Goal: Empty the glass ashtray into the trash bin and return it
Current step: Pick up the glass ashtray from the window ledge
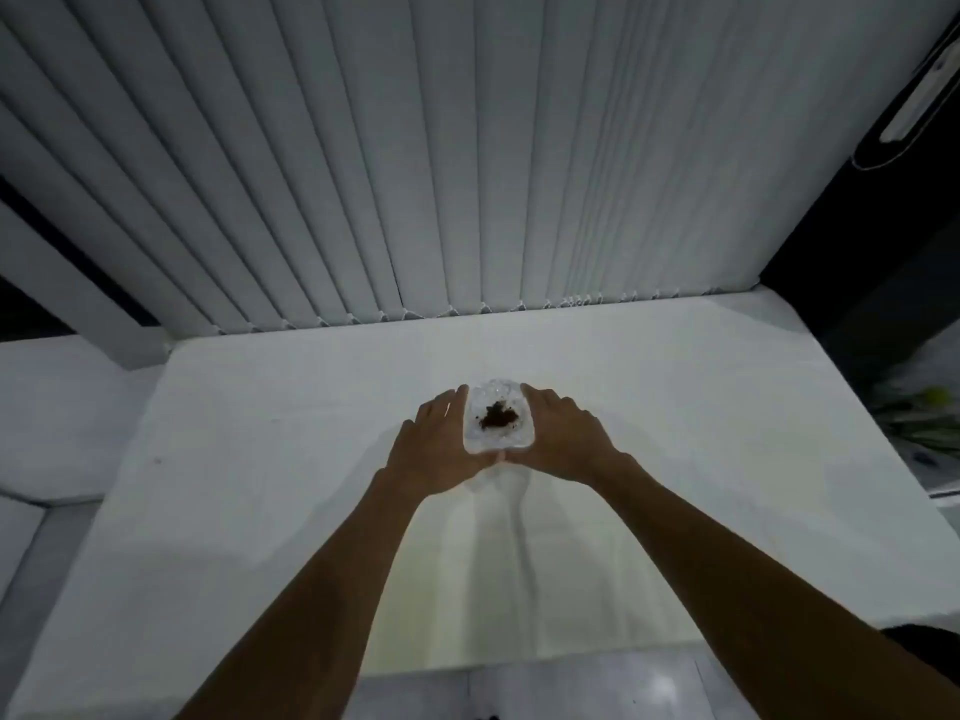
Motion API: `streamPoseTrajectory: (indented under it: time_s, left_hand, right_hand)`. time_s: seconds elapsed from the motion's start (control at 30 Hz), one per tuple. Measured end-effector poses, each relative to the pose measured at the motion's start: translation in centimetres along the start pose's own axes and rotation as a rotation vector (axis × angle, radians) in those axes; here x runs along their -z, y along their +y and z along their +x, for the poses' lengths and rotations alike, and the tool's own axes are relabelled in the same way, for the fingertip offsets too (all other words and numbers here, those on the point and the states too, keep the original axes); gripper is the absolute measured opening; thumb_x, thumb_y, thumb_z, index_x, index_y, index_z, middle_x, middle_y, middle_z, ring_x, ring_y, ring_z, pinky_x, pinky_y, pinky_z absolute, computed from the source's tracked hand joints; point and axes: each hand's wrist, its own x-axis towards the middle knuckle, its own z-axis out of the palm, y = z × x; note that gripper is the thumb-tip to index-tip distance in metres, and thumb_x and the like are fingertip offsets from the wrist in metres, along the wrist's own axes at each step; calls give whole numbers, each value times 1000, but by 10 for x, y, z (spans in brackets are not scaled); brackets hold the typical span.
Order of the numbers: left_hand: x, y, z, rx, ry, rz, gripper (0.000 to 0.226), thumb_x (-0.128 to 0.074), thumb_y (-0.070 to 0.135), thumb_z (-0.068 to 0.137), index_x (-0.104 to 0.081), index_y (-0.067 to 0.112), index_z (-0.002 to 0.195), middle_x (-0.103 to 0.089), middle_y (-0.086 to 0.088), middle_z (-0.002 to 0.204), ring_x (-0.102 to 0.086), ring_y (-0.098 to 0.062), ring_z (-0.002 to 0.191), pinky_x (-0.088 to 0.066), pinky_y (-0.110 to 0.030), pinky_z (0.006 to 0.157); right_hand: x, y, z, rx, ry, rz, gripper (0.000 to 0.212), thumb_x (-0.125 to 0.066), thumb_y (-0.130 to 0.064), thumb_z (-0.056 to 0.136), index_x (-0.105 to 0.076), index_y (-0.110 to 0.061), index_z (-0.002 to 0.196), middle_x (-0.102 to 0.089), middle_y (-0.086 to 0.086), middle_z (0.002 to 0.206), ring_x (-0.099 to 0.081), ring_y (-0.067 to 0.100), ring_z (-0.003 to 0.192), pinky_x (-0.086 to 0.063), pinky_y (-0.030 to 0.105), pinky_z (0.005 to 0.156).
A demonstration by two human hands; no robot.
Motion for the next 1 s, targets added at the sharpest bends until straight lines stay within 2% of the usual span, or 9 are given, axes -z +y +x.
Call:
streamPoseTrajectory:
  time_s: [0.17, 0.3, 0.4, 0.53, 0.67, 0.8, 0.9, 1.0]
  left_hand:
    - [-33, -31, 44, -9, -47, -38, 126, -89, 60, 65, -20, 14, 161, -29, -2, 167, -31, -29, 153, -41, -51, 113]
    - [-47, -35, 66, -38, -47, -46, 135, -93, 52, 66, -11, 10, 164, -20, -6, 171, -23, -28, 156, -31, -47, 122]
    - [-55, -41, 75, -35, -53, -108, 135, -96, 50, 60, -17, 14, 163, -29, -4, 168, -30, -27, 153, -33, -48, 120]
    - [-65, -54, 89, -41, -21, -133, 125, -84, 68, 48, -35, 21, 152, -52, 2, 150, -52, -25, 136, -47, -49, 108]
    - [-65, -53, 96, -70, -3, -89, 122, -89, 65, 56, -36, 17, 154, -51, 1, 154, -48, -24, 140, -41, -48, 113]
    - [-66, -53, 98, -78, 18, -131, 117, -91, 63, 55, -40, 18, 151, -56, 3, 148, -52, -23, 136, -43, -48, 111]
    - [-66, -53, 99, -77, 32, -162, 110, -89, 68, 52, -45, 23, 143, -63, 8, 135, -59, -21, 123, -48, -47, 104]
    - [-65, -49, 96, -89, 42, -196, 114, -89, 67, 50, -45, 23, 146, -64, 8, 134, -60, -19, 121, -48, -46, 104]
  right_hand:
    - [-28, 26, 19, -64, -39, -64, 118, -81, -65, 75, -17, -17, 162, -42, 7, 155, -48, 33, 133, -47, 47, 103]
    - [-38, 40, 37, -53, -39, -60, 127, -84, -65, 73, -12, -11, 163, -37, 9, 159, -43, 35, 139, -46, 51, 108]
    - [-45, 41, 47, -34, -33, -27, 129, -85, -66, 71, -13, -9, 162, -39, 8, 158, -43, 35, 140, -44, 51, 108]
    - [-54, 43, 62, -32, -38, -37, 131, -82, -74, 67, -16, -10, 161, -41, 6, 158, -42, 36, 139, -44, 49, 108]
    - [-59, 50, 68, -14, -21, -46, 126, -79, -79, 64, -24, -16, 159, -49, 0, 150, -43, 35, 134, -46, 46, 105]
    - [-58, 52, 69, 10, 20, -6, 117, -82, -77, 61, -33, -24, 153, -55, -4, 142, -46, 32, 130, -48, 43, 101]
    - [-56, 53, 69, 10, 30, 17, 115, -83, -78, 60, -35, -26, 151, -57, -5, 141, -48, 31, 130, -49, 44, 102]
    - [-53, 55, 65, 18, 31, 26, 114, -81, -80, 59, -37, -26, 149, -58, -5, 140, -49, 29, 129, -49, 43, 102]
